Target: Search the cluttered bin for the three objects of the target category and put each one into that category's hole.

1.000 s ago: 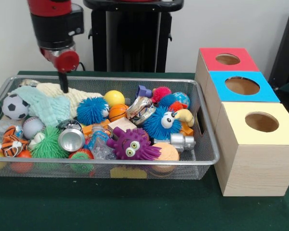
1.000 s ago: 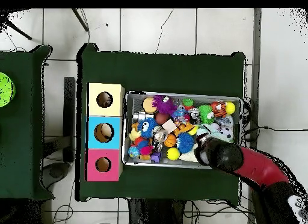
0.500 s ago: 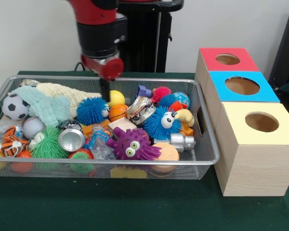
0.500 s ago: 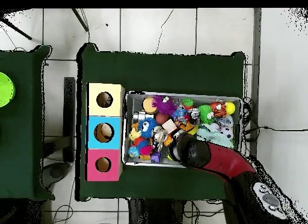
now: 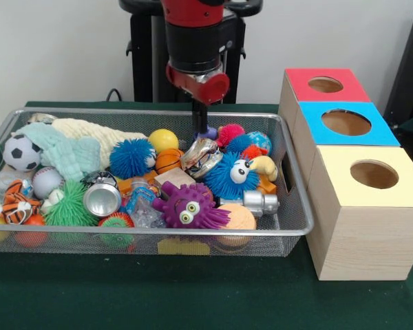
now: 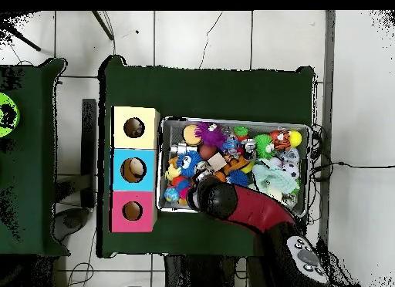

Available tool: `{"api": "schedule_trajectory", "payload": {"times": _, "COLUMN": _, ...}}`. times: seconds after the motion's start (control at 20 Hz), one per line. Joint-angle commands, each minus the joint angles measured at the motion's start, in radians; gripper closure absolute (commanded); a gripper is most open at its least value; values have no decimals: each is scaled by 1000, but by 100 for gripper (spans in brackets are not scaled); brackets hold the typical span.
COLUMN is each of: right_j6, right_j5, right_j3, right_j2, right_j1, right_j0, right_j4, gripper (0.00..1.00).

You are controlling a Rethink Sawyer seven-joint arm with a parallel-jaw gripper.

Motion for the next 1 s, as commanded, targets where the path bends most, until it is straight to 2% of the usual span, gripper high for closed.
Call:
{"api": "schedule_trajectory", "payload": {"times": 0.05, "right_j6": 251, "right_j5": -65, "right_j3": 55, "right_j2": -49, "right_j1": 14, "right_j0": 5, "right_j4": 121, "gripper": 100}}
{"api": "schedule_trajectory", "payload": {"times": 0.45, "right_j6": 288, "right_j5": -158, "right_j3": 98, "right_j2": -59, "right_j1": 49, "right_j0": 68, "right_j4": 201, "gripper": 100}}
{"api": "schedule_trajectory", "payload": {"times": 0.75, "right_j6": 315, "right_j5": -291, "right_j3": 71, "right_j2": -36, "right_j1": 171, "right_j0": 107, "right_j4": 282, "gripper": 100}}
{"api": "schedule_trajectory", "payload": {"times": 1.0, "right_j6": 337, "right_j5": -273, "right_j3": 78, "right_j2": -67, "right_j1": 165, "right_j0": 171, "right_j4": 390, "gripper": 100}}
